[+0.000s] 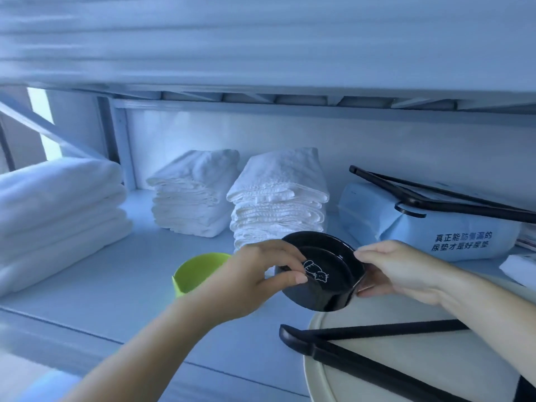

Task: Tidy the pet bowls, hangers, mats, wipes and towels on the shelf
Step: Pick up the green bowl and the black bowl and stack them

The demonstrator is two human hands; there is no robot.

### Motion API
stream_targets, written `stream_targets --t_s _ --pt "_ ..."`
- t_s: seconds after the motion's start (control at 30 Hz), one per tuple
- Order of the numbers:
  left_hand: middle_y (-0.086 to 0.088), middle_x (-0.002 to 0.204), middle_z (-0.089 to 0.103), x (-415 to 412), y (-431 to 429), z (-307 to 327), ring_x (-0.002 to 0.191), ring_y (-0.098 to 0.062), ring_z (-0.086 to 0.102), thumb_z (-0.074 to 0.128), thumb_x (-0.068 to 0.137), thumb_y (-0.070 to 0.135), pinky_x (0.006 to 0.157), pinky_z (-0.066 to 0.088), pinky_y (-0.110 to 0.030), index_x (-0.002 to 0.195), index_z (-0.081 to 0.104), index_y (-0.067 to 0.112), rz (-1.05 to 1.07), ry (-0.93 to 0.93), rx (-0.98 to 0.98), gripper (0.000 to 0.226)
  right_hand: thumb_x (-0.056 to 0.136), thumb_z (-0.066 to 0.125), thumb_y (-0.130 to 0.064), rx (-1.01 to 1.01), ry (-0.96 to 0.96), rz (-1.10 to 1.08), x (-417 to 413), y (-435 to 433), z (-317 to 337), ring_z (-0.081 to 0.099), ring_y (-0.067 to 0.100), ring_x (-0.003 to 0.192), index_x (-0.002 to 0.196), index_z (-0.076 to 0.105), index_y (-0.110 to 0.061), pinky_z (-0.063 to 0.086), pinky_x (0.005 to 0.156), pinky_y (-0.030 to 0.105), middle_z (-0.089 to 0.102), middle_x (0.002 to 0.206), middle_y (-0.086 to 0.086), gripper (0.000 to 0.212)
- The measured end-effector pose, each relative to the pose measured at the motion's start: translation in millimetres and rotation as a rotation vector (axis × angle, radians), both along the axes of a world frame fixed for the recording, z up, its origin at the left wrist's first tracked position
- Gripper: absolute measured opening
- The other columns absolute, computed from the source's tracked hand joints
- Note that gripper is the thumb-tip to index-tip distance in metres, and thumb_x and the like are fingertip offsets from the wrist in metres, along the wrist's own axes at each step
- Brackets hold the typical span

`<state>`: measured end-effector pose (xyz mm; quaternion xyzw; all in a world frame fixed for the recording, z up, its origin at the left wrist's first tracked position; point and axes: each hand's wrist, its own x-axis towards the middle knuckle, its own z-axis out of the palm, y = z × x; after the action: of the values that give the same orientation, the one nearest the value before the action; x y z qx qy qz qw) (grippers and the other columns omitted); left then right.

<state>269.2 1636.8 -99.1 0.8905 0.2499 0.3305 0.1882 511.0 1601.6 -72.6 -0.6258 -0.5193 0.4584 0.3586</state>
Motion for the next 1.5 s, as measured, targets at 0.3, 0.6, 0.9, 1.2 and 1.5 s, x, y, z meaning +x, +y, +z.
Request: stream_targets --t_s 0.3,0.6,0.9,1.2,1.5 --pt "0.019 0.11 0.062 -133 0 -1 0.108 -0.006 0.057 0.055 0.09 0.03 0.092 0.041 -0.013 0.107 0.065 0.033 0.279 -0.069 0.037 0.02 0.094 0.041 -0.003 0.094 0.084 0.151 -135 65 1 0.068 0.024 0.064 0.081 0.065 0.002 0.059 0.069 0.031 0.07 0.076 0.02 0.028" --pt "0.024 0.089 0.063 -212 28 -22 0.086 0.006 0.056 0.072 0.08 0.021 0.071 0.037 -0.003 0.086 0.069 0.028 0.554 0.038 0.113 0.011 0.094 0.05 -0.017 0.128 -0.048 0.258 -226 115 -15 0.063 0.025 0.079 0.099 0.067 0.002 0.056 0.084 0.044 0.067 0.104 0.025 0.025" --pt "0.023 0.088 0.061 -254 63 -39 0.081 0.006 0.056 0.071 0.081 0.021 0.072 0.039 -0.006 0.085 0.065 0.031 0.533 0.019 0.119 0.013 0.09 0.058 -0.038 0.532 -0.444 0.394 -254 126 -32 0.049 0.004 0.122 0.132 0.05 -0.029 0.04 0.099 0.02 0.049 0.135 -0.014 0.045" --pt "0.024 0.088 0.059 -263 91 -67 0.081 0.005 0.056 0.069 0.083 0.019 0.071 0.041 -0.008 0.084 0.058 0.041 0.43 0.086 0.029 0.025 0.089 0.06 -0.035 0.57 -0.509 0.446 -255 125 -39 0.054 -0.008 0.107 0.099 0.07 -0.033 0.043 0.099 0.022 0.065 0.109 -0.019 0.014" --pt "0.029 0.111 0.053 -245 94 -45 0.108 0.003 0.05 0.063 0.075 0.026 0.087 0.035 -0.004 0.109 0.055 0.042 0.296 0.048 -0.002 0.039 0.088 0.063 -0.026 0.527 -0.481 0.21 -178 88 -35 0.056 -0.014 0.098 0.095 0.071 -0.032 0.04 0.082 0.003 0.067 0.099 -0.024 0.012"
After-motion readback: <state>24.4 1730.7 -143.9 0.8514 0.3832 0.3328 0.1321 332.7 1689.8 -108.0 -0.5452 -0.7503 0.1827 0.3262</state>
